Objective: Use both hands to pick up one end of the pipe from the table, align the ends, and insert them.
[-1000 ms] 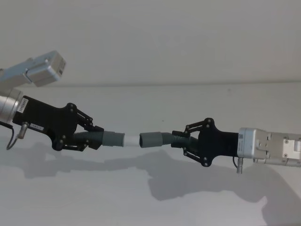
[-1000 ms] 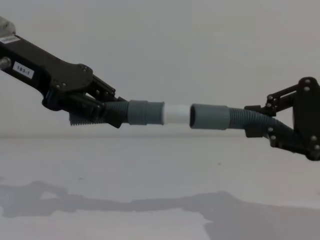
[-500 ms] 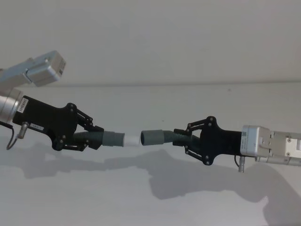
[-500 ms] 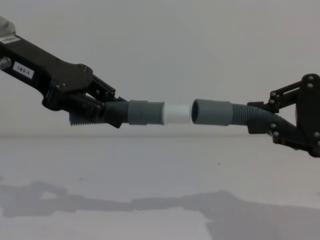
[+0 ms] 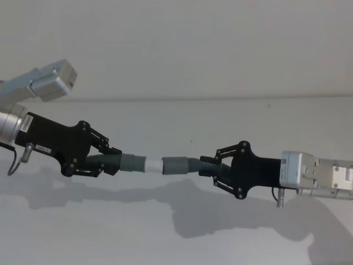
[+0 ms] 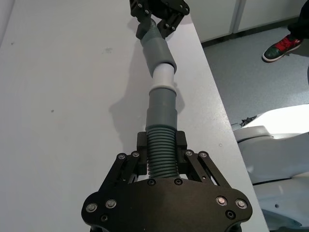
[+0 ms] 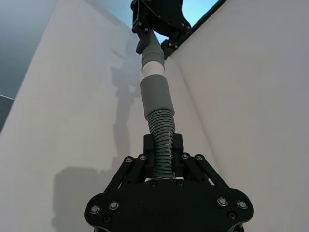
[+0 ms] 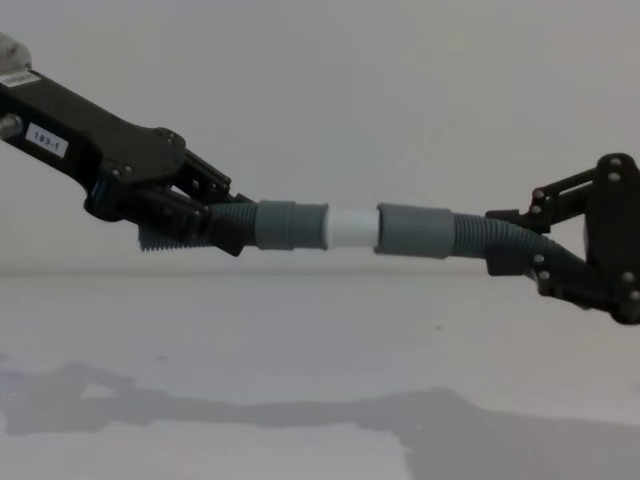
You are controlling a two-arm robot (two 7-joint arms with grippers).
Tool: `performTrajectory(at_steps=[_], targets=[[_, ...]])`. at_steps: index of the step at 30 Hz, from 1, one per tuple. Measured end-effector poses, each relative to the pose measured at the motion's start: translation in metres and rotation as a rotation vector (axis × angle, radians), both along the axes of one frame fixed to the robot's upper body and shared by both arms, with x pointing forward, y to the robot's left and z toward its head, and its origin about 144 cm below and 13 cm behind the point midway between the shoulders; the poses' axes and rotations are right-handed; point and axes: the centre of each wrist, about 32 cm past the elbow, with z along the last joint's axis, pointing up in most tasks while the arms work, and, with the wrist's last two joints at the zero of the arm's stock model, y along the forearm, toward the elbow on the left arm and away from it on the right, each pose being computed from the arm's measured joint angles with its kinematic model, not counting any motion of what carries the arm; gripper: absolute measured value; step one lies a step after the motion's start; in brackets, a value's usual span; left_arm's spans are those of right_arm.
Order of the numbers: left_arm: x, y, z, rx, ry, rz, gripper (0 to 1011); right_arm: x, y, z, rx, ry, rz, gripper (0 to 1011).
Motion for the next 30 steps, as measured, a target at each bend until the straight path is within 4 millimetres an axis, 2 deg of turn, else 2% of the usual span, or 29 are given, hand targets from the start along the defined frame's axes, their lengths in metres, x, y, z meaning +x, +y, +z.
performTrajectory(at_steps=[30], targets=[[0.0, 0.0, 0.0, 0.0, 0.0, 0.0, 300, -0.0042, 0.0028, 0.0006, 0.002, 0.002, 0.005, 192]])
